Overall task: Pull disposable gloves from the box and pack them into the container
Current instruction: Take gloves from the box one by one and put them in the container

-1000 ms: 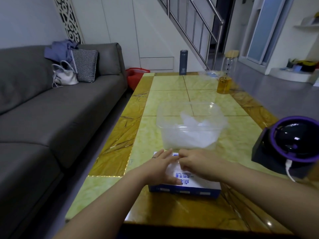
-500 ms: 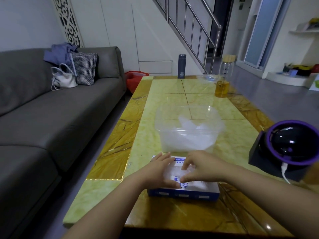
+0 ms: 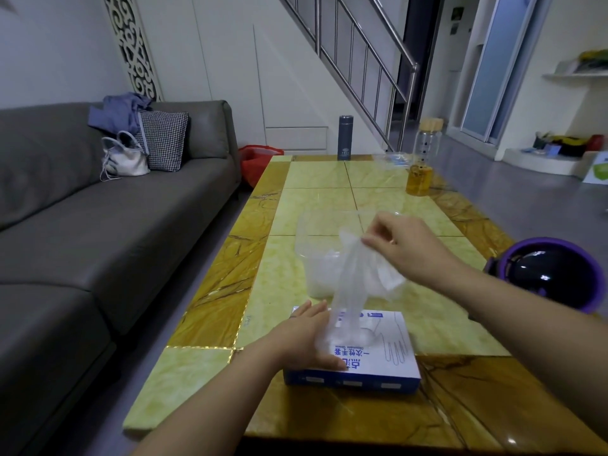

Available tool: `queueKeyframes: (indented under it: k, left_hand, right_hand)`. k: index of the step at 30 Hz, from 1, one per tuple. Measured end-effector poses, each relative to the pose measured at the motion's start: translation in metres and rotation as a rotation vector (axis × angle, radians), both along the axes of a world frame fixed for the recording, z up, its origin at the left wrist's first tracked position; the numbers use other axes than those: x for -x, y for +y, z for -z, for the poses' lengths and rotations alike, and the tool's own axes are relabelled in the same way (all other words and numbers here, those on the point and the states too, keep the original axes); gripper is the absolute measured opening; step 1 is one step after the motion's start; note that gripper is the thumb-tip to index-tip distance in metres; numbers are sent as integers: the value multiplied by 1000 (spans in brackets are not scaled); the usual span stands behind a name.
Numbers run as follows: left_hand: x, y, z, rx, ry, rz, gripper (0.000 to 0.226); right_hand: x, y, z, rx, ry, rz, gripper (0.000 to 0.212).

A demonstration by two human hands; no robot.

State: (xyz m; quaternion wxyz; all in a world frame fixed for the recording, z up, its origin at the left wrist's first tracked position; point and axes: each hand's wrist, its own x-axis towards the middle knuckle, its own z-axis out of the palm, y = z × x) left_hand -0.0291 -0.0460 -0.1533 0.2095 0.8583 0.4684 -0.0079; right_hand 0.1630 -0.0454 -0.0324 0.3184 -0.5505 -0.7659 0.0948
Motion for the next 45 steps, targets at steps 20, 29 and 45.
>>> queueKeyframes:
  k: [20,29,45]
  left_hand:
    - [-6,-13,-100,576,-1297,-297,24]
    - [2,3,-113,429,-1466,-351,21]
    - [29,97,-124,131,-1299,-643,34]
  right_hand:
    - [3,-22,-23,23,8,-112,29]
    - [-8,-20,-21,697,914,-155,57]
    - [-20,46,-58,371,227,-206,60]
